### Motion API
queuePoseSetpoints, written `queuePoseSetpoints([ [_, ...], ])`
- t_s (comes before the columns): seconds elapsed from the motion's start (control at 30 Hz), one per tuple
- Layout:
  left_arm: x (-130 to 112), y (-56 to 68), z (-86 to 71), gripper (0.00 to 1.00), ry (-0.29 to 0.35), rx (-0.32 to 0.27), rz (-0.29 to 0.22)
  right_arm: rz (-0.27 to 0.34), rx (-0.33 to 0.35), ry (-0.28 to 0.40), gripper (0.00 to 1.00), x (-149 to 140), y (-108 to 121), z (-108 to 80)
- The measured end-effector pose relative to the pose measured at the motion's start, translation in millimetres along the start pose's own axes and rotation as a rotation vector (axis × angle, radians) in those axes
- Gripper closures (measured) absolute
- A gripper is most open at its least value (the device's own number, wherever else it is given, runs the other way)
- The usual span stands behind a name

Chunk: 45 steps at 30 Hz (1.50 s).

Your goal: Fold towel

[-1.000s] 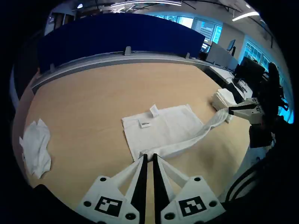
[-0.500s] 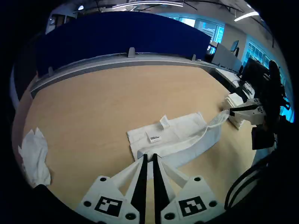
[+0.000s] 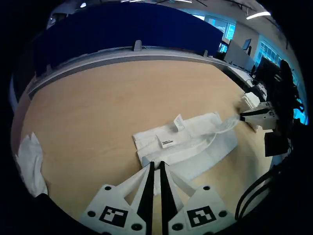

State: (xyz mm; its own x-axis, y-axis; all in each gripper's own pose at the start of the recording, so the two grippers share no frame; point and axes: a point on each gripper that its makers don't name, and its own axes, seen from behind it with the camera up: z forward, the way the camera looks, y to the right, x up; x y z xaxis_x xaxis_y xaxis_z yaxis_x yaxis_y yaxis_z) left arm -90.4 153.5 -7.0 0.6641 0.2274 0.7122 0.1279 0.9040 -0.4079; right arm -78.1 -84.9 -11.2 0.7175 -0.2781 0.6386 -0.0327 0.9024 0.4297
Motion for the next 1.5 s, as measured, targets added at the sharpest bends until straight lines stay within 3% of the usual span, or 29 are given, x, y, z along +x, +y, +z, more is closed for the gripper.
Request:
queuePoseSetpoints([
  [0.3, 3, -11.1, 23.1, 0.9, 0.0, 0.028, -0.025, 0.049, -0.02, -0.002, 0.91, 4, 10, 21.0],
  [0.53, 11, -18.2, 34.5, 0.87, 0.002, 0.058, -0.021, 0.055, -0.051, -0.004, 0.87, 8, 18, 31.9],
  [0.67, 13, -20.7, 36.4, 0.66, 0.001, 0.07, -0.026, 0.061, -0.078, 0.002, 0.76, 11, 23, 33.5],
  [0.73, 14, -21.6, 36.2, 0.51, 0.001, 0.07, -0.032, 0.064, -0.093, 0.007, 0.67, 12, 27, 32.7],
  [0.8, 14, -22.4, 35.6, 0.38, 0.0, 0.069, -0.04, 0.067, -0.105, 0.012, 0.43, 13, 30, 31.1],
  [0.87, 13, -24.3, 33.7, 0.29, 0.004, 0.072, -0.039, 0.07, -0.114, 0.012, 0.25, 13, 33, 29.4],
  [0.93, 13, -26.0, 31.7, 0.2, 0.008, 0.077, -0.037, 0.073, -0.114, 0.012, 0.23, 13, 34, 27.7],
  [1.13, 12, -28.1, 25.3, 0.08, 0.013, 0.091, -0.032, 0.082, -0.103, 0.016, 0.14, 12, 32, 23.2],
  [1.5, 5, -25.0, 9.5, 0.08, 0.014, 0.101, -0.039, 0.066, -0.087, 0.018, 0.14, 8, 22, 11.7],
])
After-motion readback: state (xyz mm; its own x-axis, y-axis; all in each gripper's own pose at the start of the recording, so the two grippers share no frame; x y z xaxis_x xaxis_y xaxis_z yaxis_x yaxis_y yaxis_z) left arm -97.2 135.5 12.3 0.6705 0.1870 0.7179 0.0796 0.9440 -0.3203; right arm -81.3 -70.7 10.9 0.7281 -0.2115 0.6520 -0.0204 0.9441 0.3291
